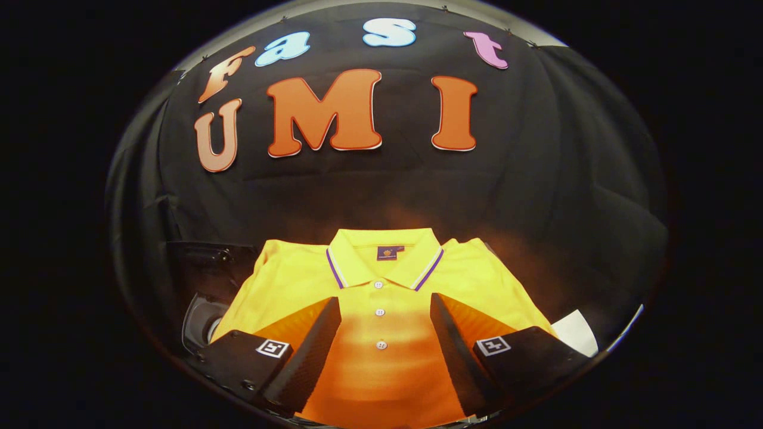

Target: Put the clothes into the washing machine and then close the washing machine lid.

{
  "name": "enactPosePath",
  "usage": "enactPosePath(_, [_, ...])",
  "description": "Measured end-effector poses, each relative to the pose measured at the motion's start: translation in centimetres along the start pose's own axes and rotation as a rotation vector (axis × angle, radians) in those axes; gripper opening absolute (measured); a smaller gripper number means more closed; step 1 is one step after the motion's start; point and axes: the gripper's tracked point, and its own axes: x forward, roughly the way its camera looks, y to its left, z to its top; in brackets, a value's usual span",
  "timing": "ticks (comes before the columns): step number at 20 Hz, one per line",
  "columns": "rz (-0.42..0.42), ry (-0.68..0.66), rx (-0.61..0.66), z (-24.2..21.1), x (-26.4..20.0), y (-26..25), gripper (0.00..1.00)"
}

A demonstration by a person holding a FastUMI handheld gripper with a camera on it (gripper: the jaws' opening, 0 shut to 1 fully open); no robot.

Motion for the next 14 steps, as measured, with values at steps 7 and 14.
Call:
enactPosePath(7, [-0.011, 0.118, 0.031, -2.1, 2.8, -0.4, 0.98])
enactPosePath(14, [-0.027, 0.176, 0.021, -2.4, 2.7, -0.3, 0.99])
